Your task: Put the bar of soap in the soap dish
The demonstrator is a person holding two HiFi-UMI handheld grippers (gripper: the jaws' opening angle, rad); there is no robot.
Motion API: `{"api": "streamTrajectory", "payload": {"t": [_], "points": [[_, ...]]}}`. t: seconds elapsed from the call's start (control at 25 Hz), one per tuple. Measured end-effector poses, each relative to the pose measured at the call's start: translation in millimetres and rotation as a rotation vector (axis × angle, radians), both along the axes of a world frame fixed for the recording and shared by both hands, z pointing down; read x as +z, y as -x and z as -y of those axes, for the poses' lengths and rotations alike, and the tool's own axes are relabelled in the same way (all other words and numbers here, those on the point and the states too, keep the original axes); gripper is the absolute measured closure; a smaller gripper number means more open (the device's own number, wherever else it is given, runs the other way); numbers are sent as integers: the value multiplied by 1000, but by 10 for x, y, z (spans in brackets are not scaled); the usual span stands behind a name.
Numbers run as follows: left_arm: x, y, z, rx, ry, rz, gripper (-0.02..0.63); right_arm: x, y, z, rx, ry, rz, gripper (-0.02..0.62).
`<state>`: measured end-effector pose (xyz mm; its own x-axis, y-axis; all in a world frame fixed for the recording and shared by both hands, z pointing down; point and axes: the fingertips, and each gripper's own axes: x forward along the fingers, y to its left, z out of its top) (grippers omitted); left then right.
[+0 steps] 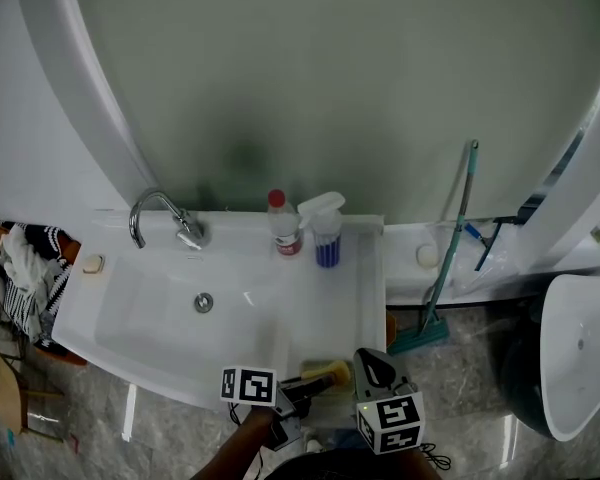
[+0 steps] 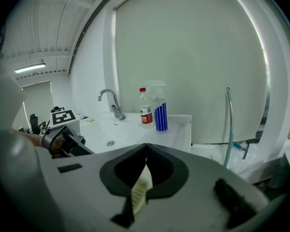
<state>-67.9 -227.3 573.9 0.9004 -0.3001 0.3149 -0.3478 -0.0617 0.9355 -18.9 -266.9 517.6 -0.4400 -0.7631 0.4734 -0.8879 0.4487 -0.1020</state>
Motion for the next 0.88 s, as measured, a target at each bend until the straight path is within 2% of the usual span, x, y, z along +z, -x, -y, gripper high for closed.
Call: {"api": "streamTrajectory", "payload": {"t": [0.2, 0.52, 0.88], "points": [[117, -49, 6, 91, 9, 85, 451, 25, -42, 89, 5, 4, 2, 584], [218, -75, 37, 169, 24, 157, 451, 97, -26, 192, 3, 17, 6, 584], [311, -122, -4, 288, -11, 331, 449, 102, 69, 268, -14, 16, 13, 583]]}}
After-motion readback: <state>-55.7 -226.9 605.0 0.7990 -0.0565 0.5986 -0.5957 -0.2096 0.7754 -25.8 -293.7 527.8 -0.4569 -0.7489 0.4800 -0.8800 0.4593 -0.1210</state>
